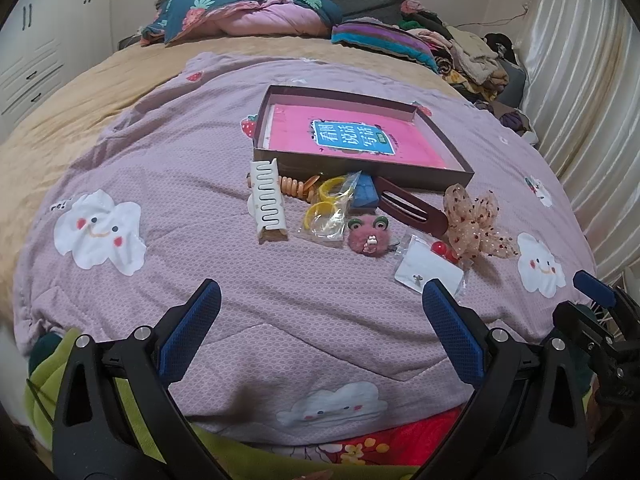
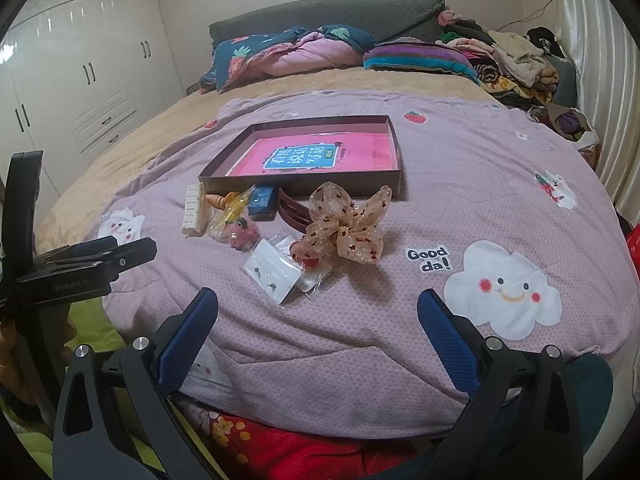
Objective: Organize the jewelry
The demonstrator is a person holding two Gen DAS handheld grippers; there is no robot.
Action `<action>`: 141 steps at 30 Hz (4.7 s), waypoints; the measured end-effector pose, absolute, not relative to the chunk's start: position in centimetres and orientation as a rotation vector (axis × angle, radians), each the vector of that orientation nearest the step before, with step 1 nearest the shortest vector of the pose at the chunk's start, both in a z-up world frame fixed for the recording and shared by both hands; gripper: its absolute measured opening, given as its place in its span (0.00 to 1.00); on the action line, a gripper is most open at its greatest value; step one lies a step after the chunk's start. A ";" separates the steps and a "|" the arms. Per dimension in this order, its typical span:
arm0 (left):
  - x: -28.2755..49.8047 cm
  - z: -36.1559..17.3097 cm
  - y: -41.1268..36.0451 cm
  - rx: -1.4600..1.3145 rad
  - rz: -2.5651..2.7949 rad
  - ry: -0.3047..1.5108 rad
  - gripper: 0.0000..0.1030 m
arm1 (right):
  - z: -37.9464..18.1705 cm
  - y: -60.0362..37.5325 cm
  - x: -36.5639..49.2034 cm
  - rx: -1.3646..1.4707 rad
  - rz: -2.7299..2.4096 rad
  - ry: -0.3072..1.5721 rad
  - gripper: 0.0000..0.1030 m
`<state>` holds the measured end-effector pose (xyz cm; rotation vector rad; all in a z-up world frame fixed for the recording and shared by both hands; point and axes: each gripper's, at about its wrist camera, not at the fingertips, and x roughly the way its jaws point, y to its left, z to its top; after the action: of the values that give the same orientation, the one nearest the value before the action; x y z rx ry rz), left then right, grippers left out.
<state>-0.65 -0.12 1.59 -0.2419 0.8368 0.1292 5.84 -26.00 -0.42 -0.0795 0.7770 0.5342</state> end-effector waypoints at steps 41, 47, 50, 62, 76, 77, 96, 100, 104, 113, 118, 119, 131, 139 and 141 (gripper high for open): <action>2.7 0.5 -1.3 -0.250 0.096 0.870 0.92 | -1.3 -27.1 8.6 -0.045 0.537 0.808 0.96; 4.2 -0.8 0.5 -0.246 0.147 0.923 0.92 | -2.1 -26.3 10.0 -0.071 0.550 0.823 0.96; 4.9 -1.3 1.6 -0.251 0.167 0.938 0.92 | -2.4 -25.7 10.9 -0.092 0.554 0.835 0.96; 7.8 -3.6 6.8 -0.393 0.165 0.986 0.92 | -3.9 -23.8 14.2 -0.127 0.568 0.869 0.96; 10.6 -5.7 8.7 -0.460 0.138 1.002 0.73 | -6.0 -22.3 17.4 -0.140 0.581 0.906 0.83; 10.8 -5.7 8.7 -0.458 0.138 1.003 0.73 | -6.2 -22.3 17.4 -0.138 0.581 0.914 0.81; 11.6 -5.5 7.3 -0.363 0.159 0.984 0.27 | -4.9 -28.2 16.4 -0.015 0.584 0.860 0.28; 11.2 -5.0 7.5 -0.361 0.149 0.962 0.19 | -3.5 -30.1 16.3 0.019 0.552 0.830 0.28; 10.6 -4.1 7.5 -0.366 0.139 0.941 0.19 | -2.1 -31.4 16.5 0.037 0.525 0.798 0.28; 10.5 -0.3 8.2 -0.361 0.139 0.856 0.19 | 1.0 -31.0 19.2 0.040 0.543 0.752 0.28; 11.8 1.4 9.0 -0.354 0.145 0.819 0.19 | 2.2 -28.7 21.1 0.026 0.588 0.739 0.28; 12.1 1.7 9.0 -0.354 0.146 0.815 0.19 | 2.3 -28.1 21.4 0.024 0.599 0.738 0.28; 17.2 3.3 8.5 -0.350 0.126 0.794 0.19 | 2.9 -21.6 25.5 0.009 0.700 0.748 0.28; 20.7 1.9 7.4 -0.352 0.100 0.834 0.19 | 1.0 -19.0 29.1 -0.006 0.685 0.812 0.28; 21.2 1.3 7.2 -0.351 0.096 0.846 0.19 | 0.3 -18.8 29.6 -0.008 0.678 0.832 0.28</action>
<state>21.25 7.18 1.33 -0.3505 0.8462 0.0958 29.64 -18.78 0.30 -0.0080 0.8324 0.6777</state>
